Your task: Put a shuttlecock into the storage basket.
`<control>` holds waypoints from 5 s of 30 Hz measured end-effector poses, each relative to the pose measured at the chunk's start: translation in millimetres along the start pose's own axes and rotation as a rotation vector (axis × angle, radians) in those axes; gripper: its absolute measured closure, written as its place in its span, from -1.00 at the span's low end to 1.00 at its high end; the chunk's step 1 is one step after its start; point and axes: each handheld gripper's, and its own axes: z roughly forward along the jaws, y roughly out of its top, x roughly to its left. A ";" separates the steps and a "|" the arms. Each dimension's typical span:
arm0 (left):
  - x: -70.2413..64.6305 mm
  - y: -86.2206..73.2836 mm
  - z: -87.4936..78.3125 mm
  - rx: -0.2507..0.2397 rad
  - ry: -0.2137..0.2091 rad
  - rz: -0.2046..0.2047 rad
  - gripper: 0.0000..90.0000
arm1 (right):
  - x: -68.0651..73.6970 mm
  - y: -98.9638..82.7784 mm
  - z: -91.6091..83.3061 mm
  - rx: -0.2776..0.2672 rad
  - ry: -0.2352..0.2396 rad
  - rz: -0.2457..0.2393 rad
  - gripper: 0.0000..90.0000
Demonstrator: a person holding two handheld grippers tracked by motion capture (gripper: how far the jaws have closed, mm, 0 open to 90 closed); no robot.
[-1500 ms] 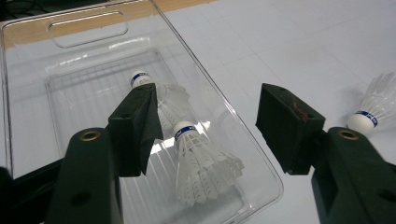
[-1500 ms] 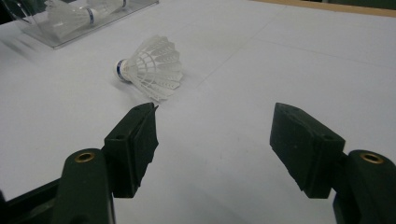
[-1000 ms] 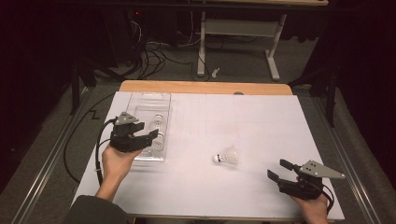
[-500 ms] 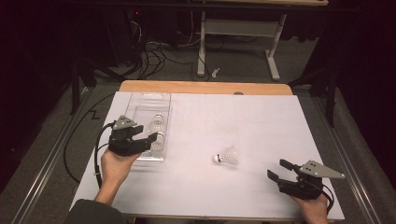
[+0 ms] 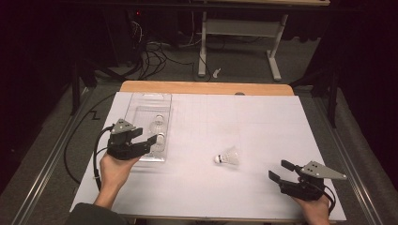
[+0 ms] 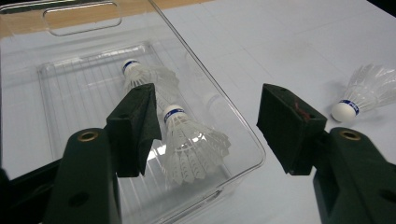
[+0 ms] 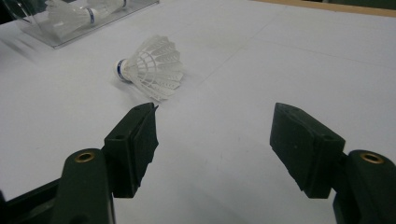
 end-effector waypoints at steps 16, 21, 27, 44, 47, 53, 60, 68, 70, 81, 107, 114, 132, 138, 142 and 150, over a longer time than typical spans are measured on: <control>-2.0 -9.7 -5.4 -0.006 -0.005 0.003 -0.14 | 0.2 0.0 -0.1 0.000 0.000 -0.001 -0.28; -3.5 -13.2 -8.4 -0.009 0.004 0.016 -0.14 | 0.3 0.0 -0.1 0.000 0.001 -0.001 -0.28; -3.7 -18.9 -13.8 -0.025 0.000 0.012 -0.14 | 0.4 0.1 0.0 0.000 0.000 -0.001 -0.28; -6.7 -32.2 -15.7 -0.062 -0.020 0.005 -0.15 | -0.4 0.2 1.9 0.004 -0.006 0.010 -0.29; -5.7 -35.5 -15.2 -0.068 -0.024 0.000 -0.15 | -1.1 0.2 2.9 0.009 -0.007 0.010 -0.29; -5.9 -42.2 -14.9 -0.076 -0.029 -0.008 -0.18 | -0.7 0.1 2.4 0.006 -0.009 0.013 -0.29; -7.1 -45.9 -16.2 -0.093 -0.037 -0.008 -0.18 | -0.4 -0.1 2.3 0.007 -0.009 0.013 -0.29; -7.9 -46.9 -17.2 -0.105 -0.046 -0.011 -0.20 | -0.3 -0.8 -0.2 0.000 -0.016 0.018 -0.29; -8.1 -47.6 -17.0 -0.108 -0.047 -0.011 -0.20 | -0.4 -0.9 -0.1 0.001 -0.017 0.018 -0.29; -12.8 -54.5 -15.9 -0.115 -0.064 -0.007 -0.21 | -0.7 -1.1 -0.4 0.002 -0.018 0.019 -0.29; -31.8 -45.1 -3.7 -0.098 -0.140 0.039 -0.20 | -0.8 -1.8 -1.6 0.000 -0.021 0.012 -0.28; -39.9 -35.9 3.4 -0.089 -0.166 0.061 -0.18 | 0.4 -1.7 -1.7 0.001 -0.020 0.008 -0.28; -48.6 -20.9 15.4 -0.081 -0.196 0.079 -0.17 | 1.1 -1.6 -2.4 -0.001 -0.017 0.006 -0.28; -49.7 -17.7 19.7 -0.072 -0.204 0.081 -0.17 | 0.9 -1.6 -2.5 -0.002 -0.017 0.005 -0.28; -51.0 -16.5 21.8 -0.067 -0.207 0.085 -0.17 | 1.3 -1.6 -2.5 -0.001 -0.017 0.005 -0.28; -52.0 -11.3 25.1 -0.063 -0.216 0.088 -0.17 | 0.9 -1.6 -2.6 -0.001 -0.017 0.004 -0.28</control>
